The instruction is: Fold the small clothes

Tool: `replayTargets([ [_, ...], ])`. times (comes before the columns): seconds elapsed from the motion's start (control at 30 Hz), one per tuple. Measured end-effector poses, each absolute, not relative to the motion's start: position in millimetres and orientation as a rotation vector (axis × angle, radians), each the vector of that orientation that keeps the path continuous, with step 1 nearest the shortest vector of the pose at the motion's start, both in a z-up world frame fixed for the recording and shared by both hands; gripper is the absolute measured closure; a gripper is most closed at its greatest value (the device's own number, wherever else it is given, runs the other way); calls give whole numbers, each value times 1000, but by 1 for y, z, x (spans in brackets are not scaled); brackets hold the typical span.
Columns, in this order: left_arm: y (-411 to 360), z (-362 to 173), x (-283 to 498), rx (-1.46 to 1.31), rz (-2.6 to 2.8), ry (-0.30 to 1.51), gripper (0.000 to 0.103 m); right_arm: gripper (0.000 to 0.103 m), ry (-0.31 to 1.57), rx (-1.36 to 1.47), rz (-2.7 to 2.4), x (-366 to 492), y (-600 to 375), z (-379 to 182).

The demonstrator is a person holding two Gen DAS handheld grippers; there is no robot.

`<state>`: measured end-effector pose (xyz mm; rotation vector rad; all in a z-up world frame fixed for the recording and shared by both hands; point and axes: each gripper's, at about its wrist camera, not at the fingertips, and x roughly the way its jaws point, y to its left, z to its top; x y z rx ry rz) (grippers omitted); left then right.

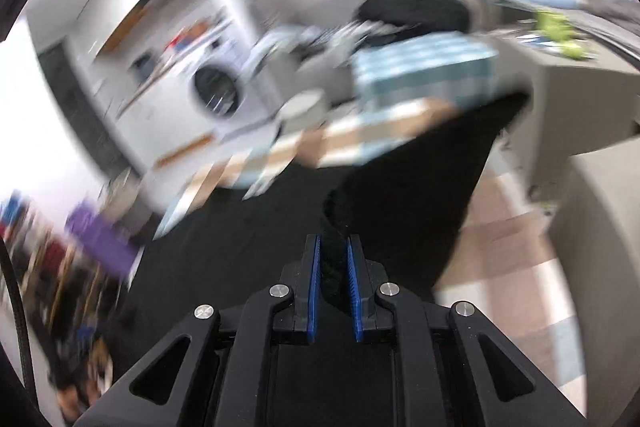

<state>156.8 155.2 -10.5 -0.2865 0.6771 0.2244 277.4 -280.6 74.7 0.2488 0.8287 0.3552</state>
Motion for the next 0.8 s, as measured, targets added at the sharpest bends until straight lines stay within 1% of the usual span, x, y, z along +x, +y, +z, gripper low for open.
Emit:
replayTargets([
  [0.07,159,-13,157,-296,230,683,1,89,903,220,387,278,-266,58],
  [0.17,166,-16,157,-320,236,692,1,80,1024,203,399,283,-257,32],
  [0.33,179,-21,155,-352,272,701,1,74,1037,261,330,289,-267,18],
  [0.4,190,-24,154,-388,296,708,1,69,1076,253,315,292,-266,7],
  [0.47,200,-27,152,-424,324,709,1,69,1127,236,312,293,-259,-4],
  [0.53,215,-30,146,-484,342,706,1,67,1112,234,308,292,-258,-4],
  [0.6,231,-35,141,-561,348,710,1,57,1089,255,313,288,-254,0],
  [0.73,267,-50,136,-754,365,752,2,55,1049,292,324,278,-257,8],
  [0.8,282,-58,130,-840,369,753,9,52,1032,318,322,272,-260,12],
])
